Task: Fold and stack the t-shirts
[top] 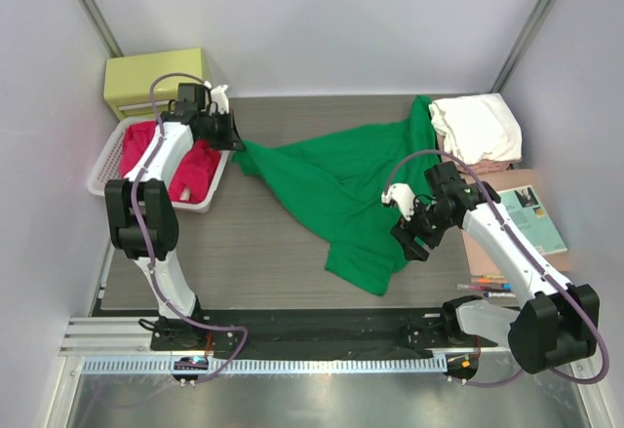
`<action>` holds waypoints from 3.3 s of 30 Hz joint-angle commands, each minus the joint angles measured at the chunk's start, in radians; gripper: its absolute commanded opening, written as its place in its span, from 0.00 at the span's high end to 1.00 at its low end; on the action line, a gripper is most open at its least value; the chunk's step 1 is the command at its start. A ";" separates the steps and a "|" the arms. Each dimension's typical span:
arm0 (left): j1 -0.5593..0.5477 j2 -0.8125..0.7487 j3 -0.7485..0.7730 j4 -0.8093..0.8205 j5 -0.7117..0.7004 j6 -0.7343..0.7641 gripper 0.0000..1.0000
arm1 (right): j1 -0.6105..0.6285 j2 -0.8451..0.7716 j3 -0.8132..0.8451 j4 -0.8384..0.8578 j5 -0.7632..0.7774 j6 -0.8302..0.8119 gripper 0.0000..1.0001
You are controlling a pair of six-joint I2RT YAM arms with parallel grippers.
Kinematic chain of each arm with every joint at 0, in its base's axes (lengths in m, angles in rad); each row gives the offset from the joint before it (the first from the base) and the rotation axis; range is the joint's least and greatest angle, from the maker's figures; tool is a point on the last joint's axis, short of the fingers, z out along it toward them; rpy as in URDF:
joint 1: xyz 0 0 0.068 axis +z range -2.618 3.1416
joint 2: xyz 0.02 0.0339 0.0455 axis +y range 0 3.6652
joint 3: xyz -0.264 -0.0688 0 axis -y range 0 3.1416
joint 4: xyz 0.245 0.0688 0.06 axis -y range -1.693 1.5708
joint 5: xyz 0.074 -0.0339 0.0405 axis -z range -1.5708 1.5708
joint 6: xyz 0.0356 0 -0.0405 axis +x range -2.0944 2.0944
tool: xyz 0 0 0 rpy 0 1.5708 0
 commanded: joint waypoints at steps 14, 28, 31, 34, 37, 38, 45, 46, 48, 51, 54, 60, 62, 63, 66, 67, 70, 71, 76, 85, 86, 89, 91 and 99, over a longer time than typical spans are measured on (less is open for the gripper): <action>-0.028 0.202 0.377 -0.139 -0.241 0.018 1.00 | 0.016 0.127 0.031 0.316 0.030 0.190 0.25; -0.031 0.109 0.245 -0.071 -0.250 0.031 1.00 | 0.513 0.141 -0.039 0.283 0.153 0.270 0.29; -0.031 0.086 0.230 -0.074 -0.258 0.037 1.00 | 0.547 0.138 -0.051 0.279 0.135 0.262 0.29; -0.031 0.066 0.204 -0.059 -0.259 0.038 1.00 | 0.599 0.148 -0.074 0.294 0.132 0.265 0.29; -0.031 0.050 0.182 -0.054 -0.262 0.046 1.00 | 0.653 0.209 -0.088 0.326 0.170 0.254 0.29; -0.031 0.046 0.172 -0.053 -0.264 0.049 1.00 | 0.676 0.246 -0.087 0.335 0.170 0.253 0.29; -0.031 0.035 0.159 -0.056 -0.275 0.058 1.00 | 0.783 0.375 -0.013 0.365 0.181 0.250 0.32; -0.031 0.035 0.158 -0.056 -0.273 0.060 1.00 | 0.786 0.378 -0.007 0.368 0.179 0.250 0.33; -0.031 0.029 0.156 -0.056 -0.275 0.060 1.00 | 0.789 0.386 -0.004 0.378 0.185 0.245 0.33; -0.031 0.024 0.147 -0.053 -0.272 0.063 1.00 | 0.789 0.388 -0.010 0.401 0.201 0.236 0.34; -0.031 0.023 0.139 -0.051 -0.265 0.063 1.00 | 0.789 0.401 -0.005 0.426 0.210 0.228 0.34; -0.033 0.017 0.133 -0.051 -0.261 0.067 1.00 | 0.789 0.458 0.004 0.475 0.199 0.228 0.83; -0.031 0.017 0.133 -0.054 -0.261 0.069 1.00 | 0.789 0.478 0.005 0.483 0.198 0.230 0.99; -0.030 0.018 0.132 -0.053 -0.261 0.069 1.00 | 0.789 0.480 0.005 0.483 0.198 0.233 0.99; -0.031 0.017 0.127 -0.053 -0.249 0.069 1.00 | 0.789 0.452 -0.016 0.501 0.230 0.233 0.99; -0.031 0.020 0.125 -0.051 -0.247 0.069 1.00 | 0.788 0.416 -0.018 0.504 0.268 0.230 0.99; -0.031 0.018 0.115 -0.050 -0.233 0.069 1.00 | 0.767 0.322 0.008 0.483 0.345 0.214 0.99; -0.031 0.017 0.107 -0.045 -0.230 0.071 1.00 | 0.750 0.250 0.056 0.468 0.357 0.208 0.99; -0.033 -0.037 0.058 -0.045 -0.189 0.075 1.00 | 0.583 0.109 0.215 0.406 0.376 0.161 0.99; -0.033 -0.376 -0.065 -0.052 -0.152 0.066 1.00 | 0.233 -0.163 0.305 0.434 0.449 0.204 0.99; -0.033 -0.440 -0.059 -0.074 -0.135 0.066 1.00 | 0.198 -0.189 0.308 0.434 0.436 0.204 0.99; -0.033 -0.566 -0.089 -0.114 -0.133 0.096 1.00 | 0.104 -0.304 0.305 0.443 0.472 0.182 0.99; -0.033 -0.713 -0.111 -0.120 -0.153 0.109 1.00 | 0.084 -0.370 0.312 0.437 0.545 0.176 0.99; 0.013 -1.105 -0.215 -0.082 -0.216 0.190 1.00 | 0.038 -0.456 0.473 0.437 0.615 0.247 0.99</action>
